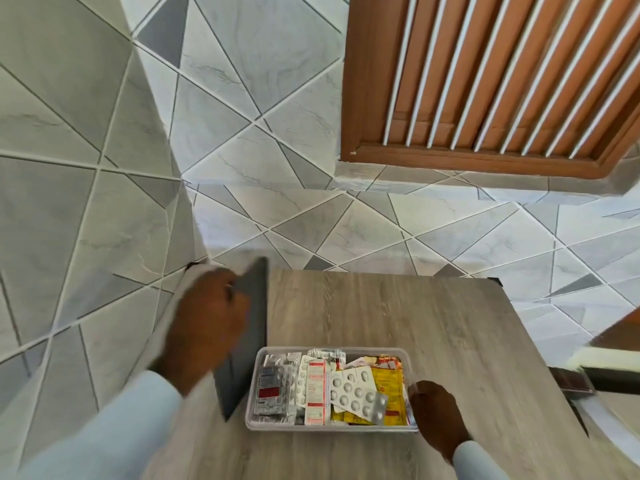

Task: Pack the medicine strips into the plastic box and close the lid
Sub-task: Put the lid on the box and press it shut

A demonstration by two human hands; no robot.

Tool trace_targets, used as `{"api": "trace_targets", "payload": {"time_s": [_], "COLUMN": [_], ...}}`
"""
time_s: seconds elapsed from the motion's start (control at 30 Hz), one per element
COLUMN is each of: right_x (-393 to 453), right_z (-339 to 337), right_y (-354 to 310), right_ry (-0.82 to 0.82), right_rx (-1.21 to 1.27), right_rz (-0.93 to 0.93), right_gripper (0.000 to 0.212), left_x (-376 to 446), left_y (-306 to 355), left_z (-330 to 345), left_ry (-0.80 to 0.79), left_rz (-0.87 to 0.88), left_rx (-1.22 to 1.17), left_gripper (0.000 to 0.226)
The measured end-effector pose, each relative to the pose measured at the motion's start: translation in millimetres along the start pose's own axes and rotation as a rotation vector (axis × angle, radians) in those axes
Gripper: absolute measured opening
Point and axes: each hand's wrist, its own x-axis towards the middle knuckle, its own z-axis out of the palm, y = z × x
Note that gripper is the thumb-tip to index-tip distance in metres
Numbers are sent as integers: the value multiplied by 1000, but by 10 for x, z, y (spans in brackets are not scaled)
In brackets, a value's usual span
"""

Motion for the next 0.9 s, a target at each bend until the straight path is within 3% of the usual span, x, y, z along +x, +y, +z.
{"api": "trace_targets", "payload": {"time_s": [0.07, 0.13, 0.2, 0.23, 0.27, 0.37, 0.43, 0.53, 0.63, 0.7, 0.8, 0.83, 0.9], "right_x": [-1, -62, -180, -267, -347, -458, -396, -274, -154, -69, 32, 53, 75], "right_z": [63, 32, -68, -129, -191, -234, -174, -134, -104, -103, -178, -186, -168], "right_y": [-74, -184, -365, -507, -676, -1023, -1071, -1051, -1005, -951, -851, -796, -691], "right_ry": [-33, 28, 178, 182, 84, -428, -494, -422, -360, -244, -98, -62, 24], "right_rx": [1, 17, 104, 232, 415, 941, 1072, 982, 744, 634, 606, 571, 458], "right_rz": [-12, -23, -90, -100, -91, 98, 187, 186, 75, 40, 41, 41, 35], "right_gripper": [30, 8, 28, 24, 21, 38, 34, 20, 21, 24, 24, 23, 22], "left_x": [-259, -506, -697, -765, -836, -1021, -1082, -1064, -951, -783, -474, -419, -420], "left_y": [289, 481, 585, 614, 635, 672, 625, 542, 433, 213, -361, -588, -959], "left_z": [253, 523, 790, 920, 1052, 1408, 1584, 1606, 1414, 1273, 1107, 1075, 1079], "left_ry": [-85, -185, -283, -328, -371, -481, -525, -617, -685, -546, -198, -160, -238], "left_rz": [45, 60, 62, 69, 89, 145, 135, 120, 125, 112, -17, -119, -339], "left_rx": [13, -3, 39, 72, 97, 144, 106, -56, -223, -186, 4, 80, 136], "left_gripper": [12, 23, 36, 40, 42, 45, 49, 36, 15, 17, 12, 21, 41]}}
